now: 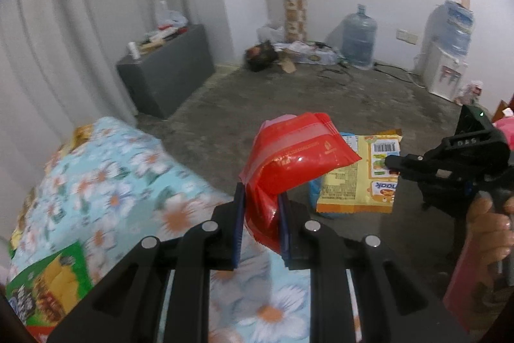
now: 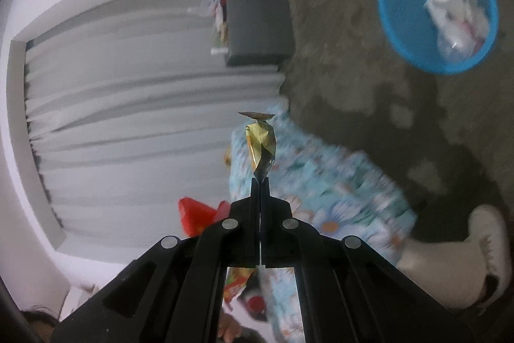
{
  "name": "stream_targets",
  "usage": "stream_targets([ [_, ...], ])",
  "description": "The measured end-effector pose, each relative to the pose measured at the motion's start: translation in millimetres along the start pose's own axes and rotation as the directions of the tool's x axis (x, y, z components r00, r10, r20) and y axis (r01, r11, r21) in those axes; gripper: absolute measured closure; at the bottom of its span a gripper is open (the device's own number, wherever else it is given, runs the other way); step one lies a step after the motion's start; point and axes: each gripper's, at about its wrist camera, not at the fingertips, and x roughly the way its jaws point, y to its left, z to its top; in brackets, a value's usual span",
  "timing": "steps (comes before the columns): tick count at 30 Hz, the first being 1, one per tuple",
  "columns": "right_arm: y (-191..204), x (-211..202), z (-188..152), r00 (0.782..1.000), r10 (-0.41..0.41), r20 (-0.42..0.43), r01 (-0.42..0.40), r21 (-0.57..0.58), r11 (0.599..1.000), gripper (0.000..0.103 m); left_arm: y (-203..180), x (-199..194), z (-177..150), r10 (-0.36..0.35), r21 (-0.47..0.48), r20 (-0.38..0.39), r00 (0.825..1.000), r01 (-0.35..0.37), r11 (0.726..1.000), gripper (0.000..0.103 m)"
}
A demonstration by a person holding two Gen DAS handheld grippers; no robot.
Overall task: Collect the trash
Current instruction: 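Carry the red wrapper and green bag toward the blue wastebasket, then open both tools over the wastebasket to drop the wrappers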
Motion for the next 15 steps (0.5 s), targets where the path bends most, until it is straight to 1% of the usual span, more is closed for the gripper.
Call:
stream_targets([
  [2,-6,-11,6,0.999,-0.025,0.041,0.025,0.006,1.0,0.103,-7,9,8,-0.041,0.004,-0.016,0.999,0.041,0.999,0.085],
  [5,-15,-28,17,0.99,-0.077,0.117,0.077,0.009,0.997,0.103,-19,27,23,-0.117,-0.001,-0.052,0.992,0.118,0.993,0.085],
  [8,-24,-36,28,0.979,-0.111,0.171,0.109,0.02,0.994,0.103,-34,52,38,-0.199,-0.01,-0.109,0.974,0.199,0.98,0.085],
  [11,-39,-41,46,0.967,-0.139,0.215,0.131,0.051,0.99,0.103,-52,87,53,-0.295,-0.017,-0.187,0.937,0.298,0.955,0.083],
  [12,-46,-41,54,0.961,-0.154,0.231,0.142,0.066,0.988,0.103,-59,104,59,-0.337,-0.04,-0.215,0.916,0.337,0.941,0.083],
  [13,-51,-39,60,0.956,-0.168,0.24,0.153,0.08,0.985,0.103,-64,118,63,-0.359,-0.061,-0.245,0.901,0.355,0.933,0.083],
  [15,-64,-36,72,0.947,-0.195,0.254,0.172,0.108,0.979,0.103,-75,147,71,-0.381,-0.091,-0.289,0.879,0.37,0.924,0.083],
])
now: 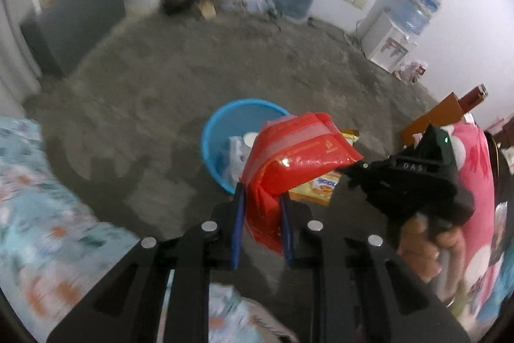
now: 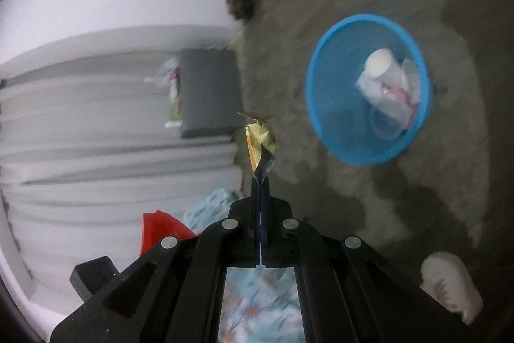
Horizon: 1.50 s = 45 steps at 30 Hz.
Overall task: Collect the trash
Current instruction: 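Open both tools over the wastebasket to drop the wrappers, then move both tools back over the bed toward the remaining bags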
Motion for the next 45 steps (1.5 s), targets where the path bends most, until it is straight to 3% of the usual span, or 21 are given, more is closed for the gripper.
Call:
stream_targets([
  [8,-41,38,37,0.993,-0.119,0.018,0.117,0.067,0.991,0.1,-4,95,40,0.002,-0.01,-0.112,0.994,-0.003,1.0,0.082],
  [10,-55,52,47,0.991,-0.133,-0.007,0.133,0.102,0.986,0.092,-4,113,46,-0.009,-0.022,-0.121,0.993,0.006,1.0,0.078],
  [13,-78,66,57,0.974,-0.228,-0.002,0.226,0.145,0.963,0.07,-3,144,52,-0.011,-0.039,-0.164,0.986,0.005,0.999,0.061],
  [14,-82,67,58,0.97,-0.241,-0.002,0.239,0.152,0.959,0.069,-2,150,53,-0.009,-0.045,-0.17,0.985,0.001,0.999,0.059],
  [16,-92,65,56,0.96,-0.282,0.006,0.277,0.168,0.946,0.066,-1,155,53,0.003,-0.045,-0.173,0.985,-0.011,0.999,0.054],
  [23,-85,40,35,0.954,-0.292,0.072,0.283,0.114,0.952,0.057,-8,136,51,0.003,-0.023,-0.125,0.992,-0.006,1.0,0.043],
  [29,-44,22,11,0.945,-0.297,0.137,0.301,-0.007,0.954,0.044,-13,79,48,-0.038,-0.044,-0.035,0.999,0.036,0.998,0.039],
  [33,0,16,-12,0.952,-0.272,0.14,0.292,-0.143,0.946,0.038,-7,10,34,-0.063,-0.04,0.071,0.995,0.066,0.997,0.032],
  [37,47,14,-43,0.968,-0.228,0.103,0.249,-0.303,0.92,0.036,3,-64,8,-0.038,-0.019,0.155,0.987,0.042,0.999,0.028],
  [40,78,15,-66,0.98,-0.19,0.054,0.196,-0.402,0.894,0.036,16,-123,-24,-0.013,-0.049,0.249,0.969,0.026,0.998,0.025],
  [42,93,17,-82,0.987,-0.161,0.004,0.146,-0.439,0.887,0.036,27,-165,-60,0.031,-0.098,0.335,0.942,0.002,0.995,0.02],
  [45,113,24,-105,0.988,-0.127,-0.092,0.067,-0.482,0.874,0.036,38,-208,-107,0.089,-0.167,0.405,0.91,-0.022,0.986,0.019],
])
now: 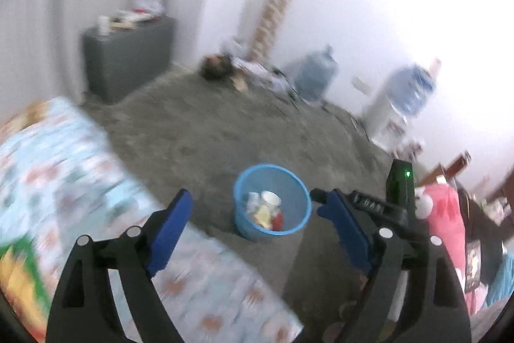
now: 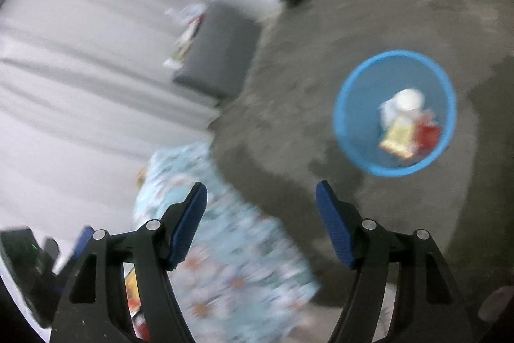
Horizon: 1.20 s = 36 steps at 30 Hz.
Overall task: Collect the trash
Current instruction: 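Move both tools back over the bed toward the remaining bags, then grasp a green chip bag with the right tool while the left tool grasps a green-red bag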
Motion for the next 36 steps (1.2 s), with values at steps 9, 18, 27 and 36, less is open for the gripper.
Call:
stream_targets([
  [9,97,40,-63,0.956,0.172,-0.238,-0.209,-0.141,0.968,0.034,58,-166,-94,0.275,-0.154,0.166,0.947,-0.25,0.956,0.015],
  [18,177,92,-148,0.816,0.279,-0.507,-0.371,-0.088,0.924,0.034,85,-264,-157,0.427,-0.248,0.286,0.858,-0.364,0.898,0.01],
  [27,226,139,-207,0.701,0.343,-0.625,-0.399,0.055,0.915,0.034,128,-297,-195,0.486,-0.34,0.318,0.814,-0.38,0.86,0.01],
  [36,218,178,-230,0.672,0.378,-0.636,-0.313,0.219,0.924,0.036,167,-287,-201,0.428,-0.415,0.318,0.846,-0.282,0.865,0.018],
])
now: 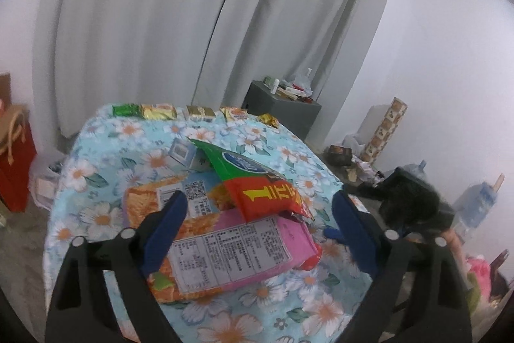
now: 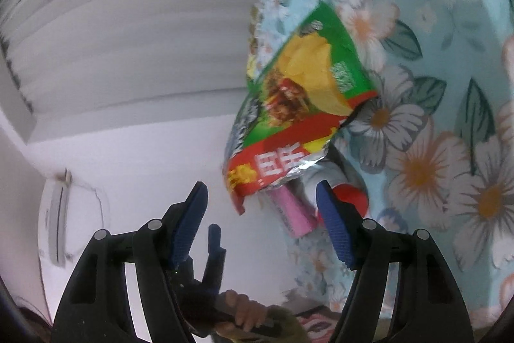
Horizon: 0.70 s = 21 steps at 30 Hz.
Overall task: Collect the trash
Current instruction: 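Grasp a green chip bag with the right tool while the left tool grasps a green-red bag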
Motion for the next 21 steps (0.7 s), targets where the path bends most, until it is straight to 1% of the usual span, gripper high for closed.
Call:
stream_targets([
  [1,-2,1,1,1.0,0.001,0.002,-0.001,0.008,1.0,0.037,3,7,2,-0.009,-0.015,-0.011,1.0,0.009,1.0,0.02],
  [3,-6,7,4,1.0,0.011,0.01,-0.011,0.035,0.999,0.037,8,19,6,-0.006,-0.034,-0.034,0.999,0.005,0.999,0.029],
  [4,-9,10,6,1.0,0.015,0.015,-0.016,0.049,0.999,0.037,11,27,8,0.002,-0.045,-0.055,0.998,-0.004,0.999,0.031],
  [6,-15,14,9,1.0,0.024,0.02,-0.025,0.082,0.996,0.038,17,40,10,0.004,-0.071,-0.088,0.996,-0.01,0.997,0.04],
  [7,-20,18,12,0.999,0.029,0.021,-0.031,0.101,0.994,0.039,21,48,11,-0.007,-0.095,-0.111,0.994,-0.004,0.995,0.042],
  [9,-33,25,17,0.999,0.037,0.022,-0.04,0.129,0.991,0.041,28,60,12,-0.04,-0.145,-0.146,0.989,0.018,0.989,0.048],
  [10,-35,27,18,0.999,0.039,0.021,-0.042,0.139,0.989,0.043,30,64,11,-0.051,-0.166,-0.159,0.986,0.025,0.986,0.05],
  [12,-39,30,21,0.999,0.046,0.02,-0.049,0.156,0.987,0.049,35,71,9,-0.076,-0.198,-0.178,0.981,0.039,0.979,0.058],
  [13,-40,32,23,0.999,0.05,0.021,-0.053,0.161,0.986,0.051,36,74,8,-0.095,-0.222,-0.19,0.977,0.051,0.974,0.061],
  [15,-41,38,29,0.997,0.071,0.019,-0.073,0.171,0.983,0.057,37,79,5,-0.137,-0.261,-0.206,0.969,0.081,0.962,0.071],
  [17,-41,39,32,0.996,0.087,0.016,-0.088,0.174,0.981,0.06,34,80,5,-0.164,-0.275,-0.211,0.964,0.103,0.956,0.074],
  [18,-39,46,40,0.995,0.097,0.018,-0.098,0.175,0.98,0.061,30,79,5,-0.181,-0.279,-0.207,0.961,0.119,0.953,0.076],
  [21,-37,48,48,0.992,0.125,0.023,-0.127,0.176,0.976,0.062,18,75,4,-0.228,-0.295,-0.205,0.952,0.162,0.942,0.079],
])
